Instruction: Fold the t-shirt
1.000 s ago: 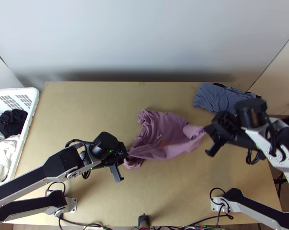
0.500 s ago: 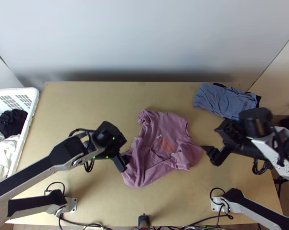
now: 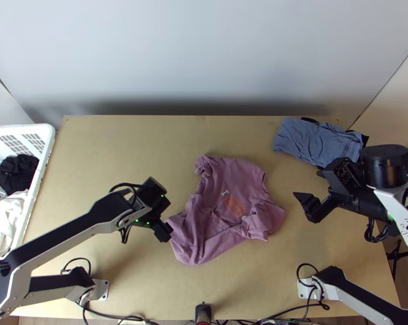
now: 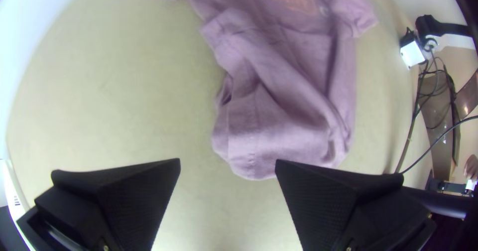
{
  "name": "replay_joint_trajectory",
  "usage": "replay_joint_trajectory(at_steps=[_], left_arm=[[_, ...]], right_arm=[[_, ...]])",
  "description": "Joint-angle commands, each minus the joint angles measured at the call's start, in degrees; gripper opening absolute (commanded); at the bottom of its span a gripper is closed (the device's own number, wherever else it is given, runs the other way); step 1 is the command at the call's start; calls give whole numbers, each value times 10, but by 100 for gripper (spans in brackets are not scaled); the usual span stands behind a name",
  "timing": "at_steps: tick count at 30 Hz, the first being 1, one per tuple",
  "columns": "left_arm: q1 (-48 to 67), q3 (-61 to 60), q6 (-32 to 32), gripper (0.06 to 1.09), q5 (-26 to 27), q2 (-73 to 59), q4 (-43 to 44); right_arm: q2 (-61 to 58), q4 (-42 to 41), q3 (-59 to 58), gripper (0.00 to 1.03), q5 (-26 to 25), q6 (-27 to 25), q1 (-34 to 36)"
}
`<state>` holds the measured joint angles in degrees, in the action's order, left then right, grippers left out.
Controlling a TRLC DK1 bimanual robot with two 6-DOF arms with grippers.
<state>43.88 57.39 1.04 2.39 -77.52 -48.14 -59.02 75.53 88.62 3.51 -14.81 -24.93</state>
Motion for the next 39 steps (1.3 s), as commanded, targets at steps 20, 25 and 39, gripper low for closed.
replay_joint_trajectory(at_steps=[20,25,39], left_arm=[[37,63,19,15,26,-96,15],[5,62,33,9,26,-58,0],[-221,106,181,9,2,71,-71]], right_arm=[[8,-7,-31,99,0,-2,12],[7,-13,-35,99,0,-1,12],[-7,-40,-49,99,0,-7,8]])
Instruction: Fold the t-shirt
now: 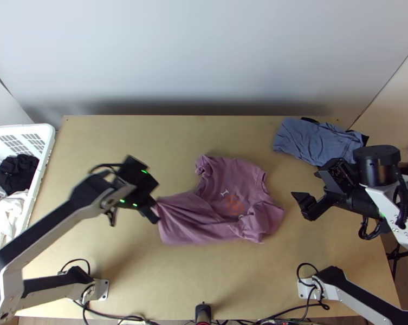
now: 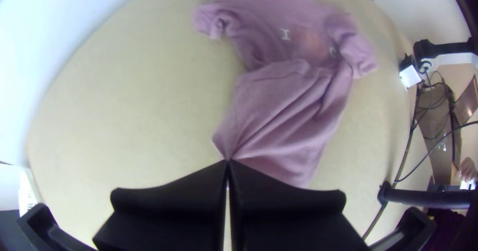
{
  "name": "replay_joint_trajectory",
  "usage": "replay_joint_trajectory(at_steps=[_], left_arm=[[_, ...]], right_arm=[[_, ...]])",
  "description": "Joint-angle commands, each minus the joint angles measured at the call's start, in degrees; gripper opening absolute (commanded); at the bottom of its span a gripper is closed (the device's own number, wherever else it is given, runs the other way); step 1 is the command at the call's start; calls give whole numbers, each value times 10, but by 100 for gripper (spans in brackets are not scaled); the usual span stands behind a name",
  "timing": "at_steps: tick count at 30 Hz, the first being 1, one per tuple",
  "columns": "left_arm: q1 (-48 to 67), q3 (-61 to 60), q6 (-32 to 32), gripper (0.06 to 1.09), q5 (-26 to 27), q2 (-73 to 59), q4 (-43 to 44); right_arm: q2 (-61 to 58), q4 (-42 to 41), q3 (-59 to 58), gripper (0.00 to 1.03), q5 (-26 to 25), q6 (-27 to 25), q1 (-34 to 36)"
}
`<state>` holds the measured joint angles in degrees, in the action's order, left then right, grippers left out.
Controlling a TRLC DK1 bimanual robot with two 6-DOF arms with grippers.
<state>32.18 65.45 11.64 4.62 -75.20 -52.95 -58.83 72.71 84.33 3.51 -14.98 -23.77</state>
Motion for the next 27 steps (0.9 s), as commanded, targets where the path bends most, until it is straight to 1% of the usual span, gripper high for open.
replay_joint_trajectory(at_steps=[1,7,12,15,18,20,23,24,27], left_arm=[[-123,33,92,9,-28,48,-23],[-241,78,167,9,-41,32,-5],[-331,89,199,9,-54,13,37],[-350,76,199,9,-55,12,40],[-347,62,182,9,-56,31,35],[-324,59,160,9,-55,49,13],[-290,40,138,9,-58,68,6],[-287,35,135,9,-66,71,11],[-294,31,111,9,-124,64,60]], right_arm=[[-10,-14,-8,99,0,-6,-6],[-29,-33,-12,99,0,-5,-29],[-33,-40,-26,99,0,-6,-39],[-30,-41,-47,99,0,-7,-42],[-24,-43,-69,98,0,-6,-47],[-24,-49,-80,98,1,-6,-47],[-24,-64,-95,98,1,-4,-54],[-25,-70,-101,98,1,-3,-59],[-27,-83,-126,98,3,0,-90]])
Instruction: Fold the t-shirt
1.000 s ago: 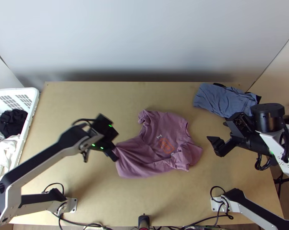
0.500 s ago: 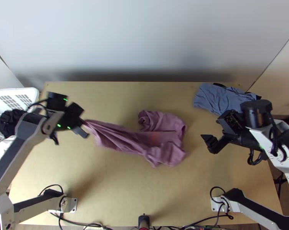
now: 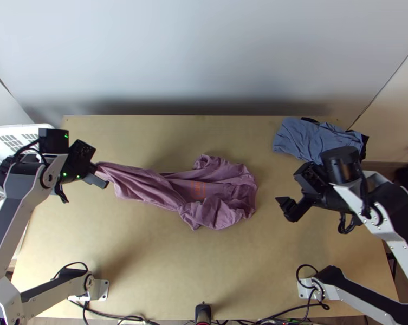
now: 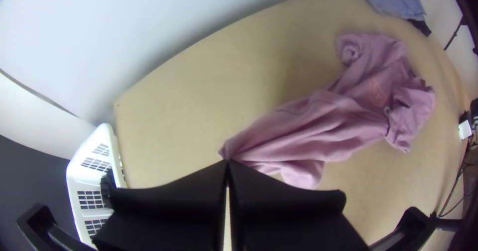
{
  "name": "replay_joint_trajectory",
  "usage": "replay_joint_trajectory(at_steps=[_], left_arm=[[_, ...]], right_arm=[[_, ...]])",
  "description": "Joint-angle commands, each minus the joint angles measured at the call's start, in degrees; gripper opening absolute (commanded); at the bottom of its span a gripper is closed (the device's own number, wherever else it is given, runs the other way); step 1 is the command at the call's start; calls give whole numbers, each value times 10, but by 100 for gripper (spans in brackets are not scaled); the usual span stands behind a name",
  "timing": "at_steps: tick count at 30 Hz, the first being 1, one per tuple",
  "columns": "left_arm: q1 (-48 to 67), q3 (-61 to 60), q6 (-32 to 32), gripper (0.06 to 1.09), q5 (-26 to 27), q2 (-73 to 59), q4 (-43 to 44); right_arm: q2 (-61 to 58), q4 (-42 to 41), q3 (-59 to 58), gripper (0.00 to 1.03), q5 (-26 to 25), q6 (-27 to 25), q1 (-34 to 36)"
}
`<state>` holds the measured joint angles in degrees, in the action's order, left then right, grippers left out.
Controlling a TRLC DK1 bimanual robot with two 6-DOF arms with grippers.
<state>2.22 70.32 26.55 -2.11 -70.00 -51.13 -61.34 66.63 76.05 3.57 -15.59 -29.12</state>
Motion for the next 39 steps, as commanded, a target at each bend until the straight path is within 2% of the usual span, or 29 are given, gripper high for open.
replay_joint_trajectory(at_steps=[1,2,3,5,6,9,12,18,21,25,32,39], left_arm=[[-2,-17,-46,9,-70,8,61],[-13,-15,-58,10,-84,5,82],[-19,-13,-75,25,-95,4,96],[-23,-9,-115,92,-109,8,102],[-24,-6,-133,104,-117,13,99],[-14,0,-168,104,-114,42,87],[8,15,-222,104,-110,77,38],[62,11,-266,104,-98,148,-76],[58,-12,-271,104,-69,182,-116],[50,-51,-274,104,-52,224,-134],[35,-84,-281,104,-33,259,-136],[25,-125,-289,104,-21,297,-140]], right_arm=[[-2,-27,-51,98,2,7,-48],[-4,-31,-56,98,2,6,-59],[-5,-33,-57,98,2,3,-68],[-12,-34,-57,98,2,0,-86],[-15,-36,-56,98,2,-2,-94],[-26,-37,-61,98,2,-5,-120],[-35,-48,-74,98,3,0,-162],[-95,-94,-63,98,6,-1,-219],[-140,-134,-45,98,6,-7,-245],[-218,-174,-3,98,6,-15,-282],[-354,-199,91,98,7,-11,-341],[-439,-261,118,98,6,-12,-346]])
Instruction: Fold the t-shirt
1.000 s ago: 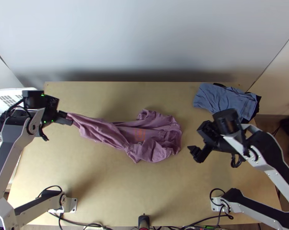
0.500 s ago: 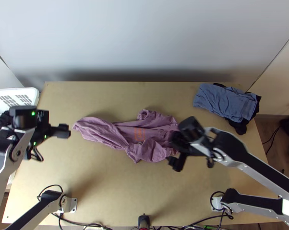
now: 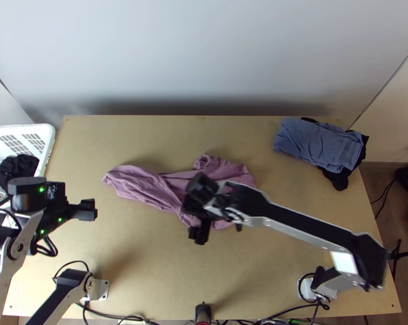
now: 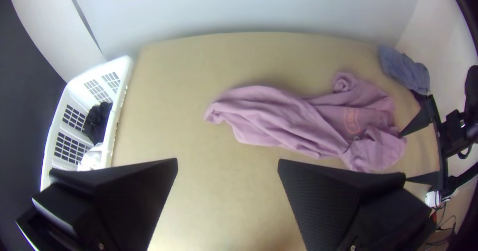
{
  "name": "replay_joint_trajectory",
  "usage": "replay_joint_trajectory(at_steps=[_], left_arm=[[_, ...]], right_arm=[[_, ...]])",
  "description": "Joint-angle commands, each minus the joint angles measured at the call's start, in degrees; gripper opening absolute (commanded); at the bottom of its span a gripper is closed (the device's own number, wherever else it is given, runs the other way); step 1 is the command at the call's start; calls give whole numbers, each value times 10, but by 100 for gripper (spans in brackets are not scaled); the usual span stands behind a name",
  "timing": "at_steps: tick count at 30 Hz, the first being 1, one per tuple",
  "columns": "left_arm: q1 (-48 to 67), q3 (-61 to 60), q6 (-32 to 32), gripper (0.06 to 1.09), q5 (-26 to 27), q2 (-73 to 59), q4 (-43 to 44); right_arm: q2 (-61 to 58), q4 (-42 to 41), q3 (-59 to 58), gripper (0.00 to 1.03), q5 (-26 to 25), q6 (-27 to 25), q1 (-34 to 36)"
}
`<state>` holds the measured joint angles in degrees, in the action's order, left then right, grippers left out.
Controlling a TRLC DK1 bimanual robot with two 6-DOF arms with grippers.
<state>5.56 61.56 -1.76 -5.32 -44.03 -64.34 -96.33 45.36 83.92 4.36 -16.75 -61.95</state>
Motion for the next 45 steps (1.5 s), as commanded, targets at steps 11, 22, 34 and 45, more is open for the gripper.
replay_joint_trajectory(at_steps=[11,22,34,45], left_arm=[[-9,-99,-6,104,11,82,-10],[-8,-121,-3,104,11,77,13],[-4,-121,5,104,11,46,46],[3,-111,20,104,21,-7,93]], right_arm=[[-194,-86,94,93,-2,-7,6],[-214,-87,78,90,-3,-9,25],[-196,-87,61,3,-2,-16,41],[-61,-22,52,3,-2,-11,91]])
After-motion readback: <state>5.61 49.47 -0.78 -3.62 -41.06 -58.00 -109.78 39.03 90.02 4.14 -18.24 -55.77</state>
